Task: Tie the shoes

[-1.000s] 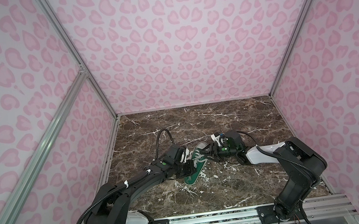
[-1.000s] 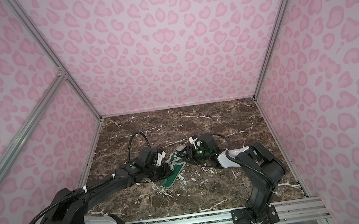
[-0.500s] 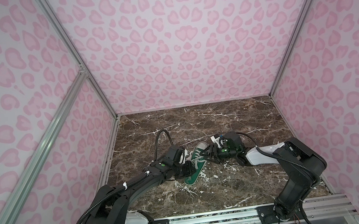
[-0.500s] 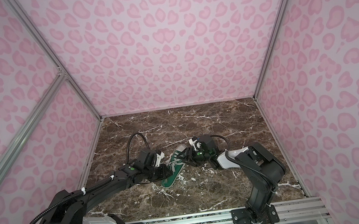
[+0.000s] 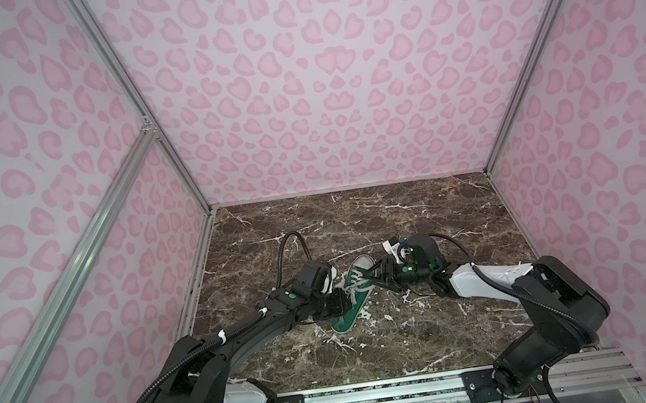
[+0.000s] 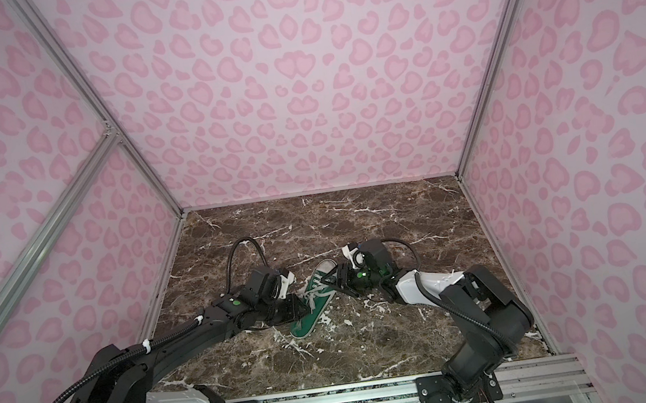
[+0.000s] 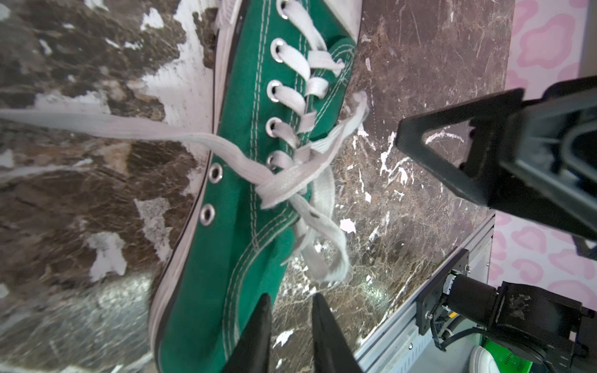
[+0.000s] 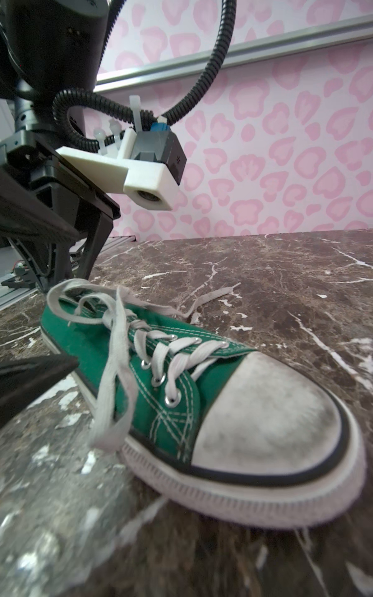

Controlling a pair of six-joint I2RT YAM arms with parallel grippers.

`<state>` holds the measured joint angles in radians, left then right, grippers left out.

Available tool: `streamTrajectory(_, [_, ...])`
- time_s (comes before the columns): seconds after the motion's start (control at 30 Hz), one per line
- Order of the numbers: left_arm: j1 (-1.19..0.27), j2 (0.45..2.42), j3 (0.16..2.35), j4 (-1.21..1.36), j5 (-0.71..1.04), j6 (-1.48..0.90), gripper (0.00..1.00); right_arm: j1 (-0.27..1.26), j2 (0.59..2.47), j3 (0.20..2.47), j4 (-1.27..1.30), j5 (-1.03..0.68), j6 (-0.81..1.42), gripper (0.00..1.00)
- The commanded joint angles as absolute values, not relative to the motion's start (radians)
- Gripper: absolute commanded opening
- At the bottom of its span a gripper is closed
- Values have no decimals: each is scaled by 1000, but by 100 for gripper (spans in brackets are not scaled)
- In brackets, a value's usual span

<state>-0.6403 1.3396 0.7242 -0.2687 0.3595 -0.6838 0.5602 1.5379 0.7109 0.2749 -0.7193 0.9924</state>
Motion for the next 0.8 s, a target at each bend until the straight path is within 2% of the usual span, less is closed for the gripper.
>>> streamTrajectory(0.0, [-611,1313,751,-312,340,-658,29,604,1482,746,-27,-611,824,55])
streamTrajectory(0.13, [-555,1291,734,-343,336,-647,29,705,1453,804,-178,-544,757,53])
streamTrajectory(0.4, [-494,1258,644,-341,339,-630,29,869,1571,930,-203,-561,719,51])
streamTrajectory(0.77, [-491,1216,576,-309,342,-653,29,871,1689,1029,-206,-525,707,52])
